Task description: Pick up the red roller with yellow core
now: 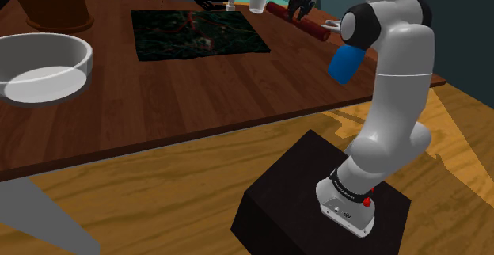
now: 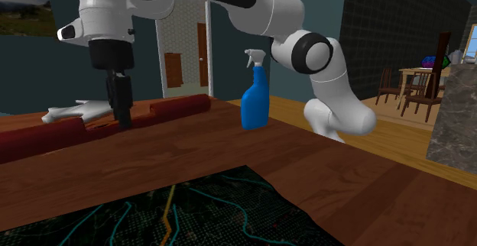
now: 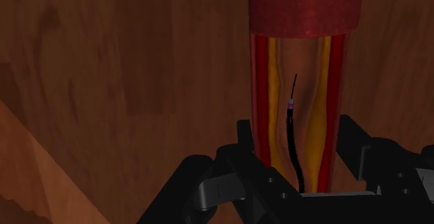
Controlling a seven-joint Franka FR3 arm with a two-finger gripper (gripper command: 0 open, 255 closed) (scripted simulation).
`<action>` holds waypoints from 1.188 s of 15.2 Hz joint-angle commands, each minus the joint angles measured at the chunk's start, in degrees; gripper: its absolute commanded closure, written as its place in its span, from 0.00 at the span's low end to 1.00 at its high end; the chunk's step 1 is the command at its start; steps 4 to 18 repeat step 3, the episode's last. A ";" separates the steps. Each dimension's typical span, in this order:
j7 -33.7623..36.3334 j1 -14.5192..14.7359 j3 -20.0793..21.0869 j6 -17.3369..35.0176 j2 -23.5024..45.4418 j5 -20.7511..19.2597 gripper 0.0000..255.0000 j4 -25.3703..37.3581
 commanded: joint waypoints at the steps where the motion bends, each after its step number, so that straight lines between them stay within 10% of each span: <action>1: 0.46 -0.55 0.13 -2.03 0.79 0.29 1.00 2.92; 18: 0.49 -0.61 0.15 -2.20 0.87 0.32 1.00 3.18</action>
